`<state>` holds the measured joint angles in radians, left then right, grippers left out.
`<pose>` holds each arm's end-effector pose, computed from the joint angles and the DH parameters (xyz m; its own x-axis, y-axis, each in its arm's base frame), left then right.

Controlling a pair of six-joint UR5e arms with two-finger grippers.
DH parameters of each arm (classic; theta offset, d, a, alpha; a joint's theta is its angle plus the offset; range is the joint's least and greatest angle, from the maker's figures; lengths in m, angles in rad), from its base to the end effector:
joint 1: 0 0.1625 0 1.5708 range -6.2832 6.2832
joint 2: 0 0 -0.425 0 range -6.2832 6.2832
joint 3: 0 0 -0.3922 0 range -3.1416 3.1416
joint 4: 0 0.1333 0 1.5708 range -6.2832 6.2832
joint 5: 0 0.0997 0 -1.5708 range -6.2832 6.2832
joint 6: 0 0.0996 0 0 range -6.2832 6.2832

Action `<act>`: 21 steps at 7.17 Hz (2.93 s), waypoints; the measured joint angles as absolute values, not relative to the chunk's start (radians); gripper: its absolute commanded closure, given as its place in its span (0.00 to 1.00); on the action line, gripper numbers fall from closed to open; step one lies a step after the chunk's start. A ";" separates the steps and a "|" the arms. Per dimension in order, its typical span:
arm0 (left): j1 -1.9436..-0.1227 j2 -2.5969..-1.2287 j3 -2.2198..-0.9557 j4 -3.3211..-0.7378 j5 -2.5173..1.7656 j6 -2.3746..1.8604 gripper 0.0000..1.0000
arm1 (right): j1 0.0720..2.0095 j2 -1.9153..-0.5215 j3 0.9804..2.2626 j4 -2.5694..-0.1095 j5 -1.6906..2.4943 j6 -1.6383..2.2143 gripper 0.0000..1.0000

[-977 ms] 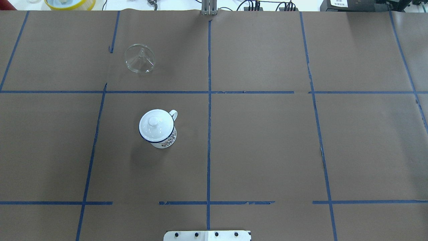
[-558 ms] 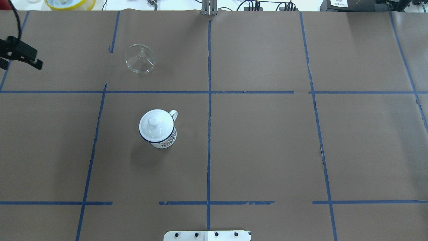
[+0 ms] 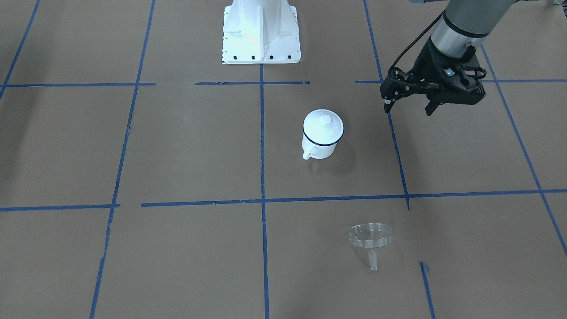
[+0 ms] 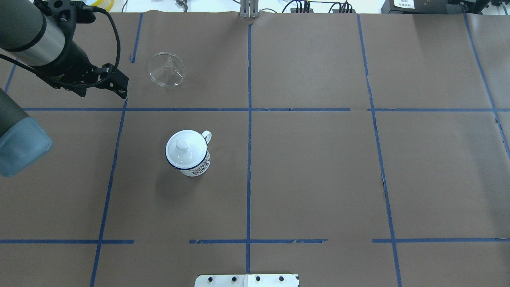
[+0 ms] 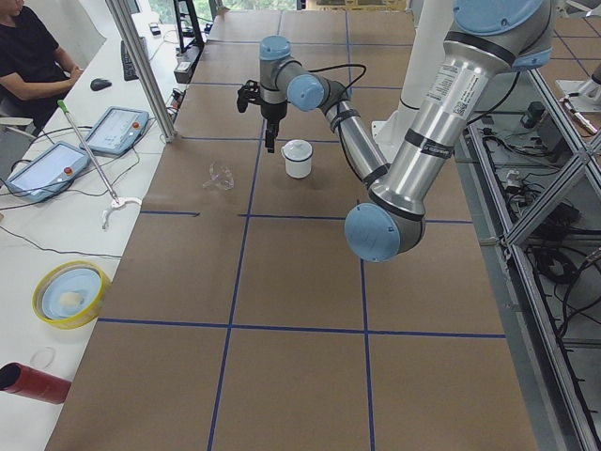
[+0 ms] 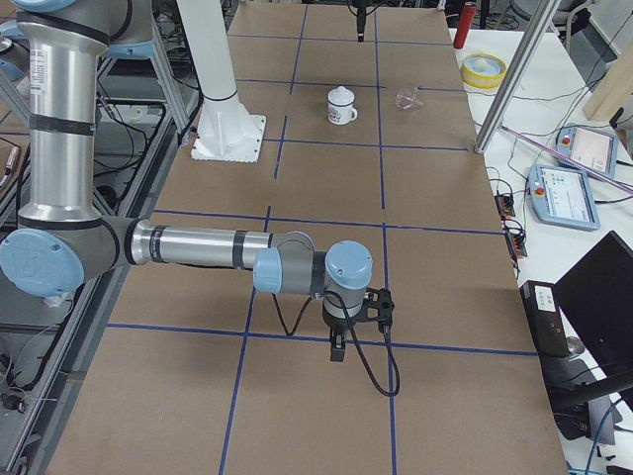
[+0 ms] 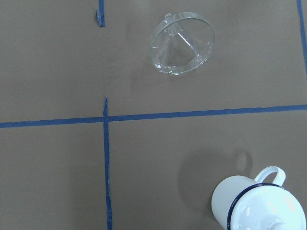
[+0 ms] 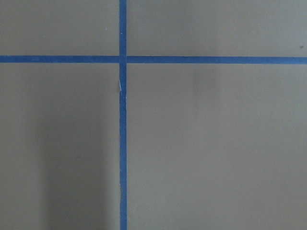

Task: Place funnel on cup
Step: 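Move the left gripper over the white lid on the enamel mug, then close the left gripper on the lid knob and lift it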

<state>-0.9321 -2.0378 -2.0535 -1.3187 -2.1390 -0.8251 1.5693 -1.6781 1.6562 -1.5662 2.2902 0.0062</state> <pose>0.2638 -0.4890 0.2233 0.6550 0.0772 -0.7517 0.0358 0.9905 0.1329 0.0670 -0.4451 0.6703 0.7522 0.0165 0.6587 -0.0032 0.9998 -0.0214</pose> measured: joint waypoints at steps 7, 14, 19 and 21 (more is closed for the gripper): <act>-0.674 -2.191 -1.878 -1.307 -1.988 -1.081 0.07 | 1.569 -1.678 1.656 -1.566 2.290 0.006 0.00; -0.634 -2.197 -1.839 -1.362 -1.990 -1.085 0.39 | 1.569 -1.678 1.657 -1.566 2.290 0.006 0.00; -0.634 -2.197 -1.838 -1.374 -1.993 -1.085 0.87 | 1.569 -1.678 1.656 -1.566 2.290 0.006 0.00; -0.634 -2.197 -1.846 -1.372 -1.993 -1.084 0.99 | 1.569 -1.678 1.656 -1.566 2.290 0.006 0.00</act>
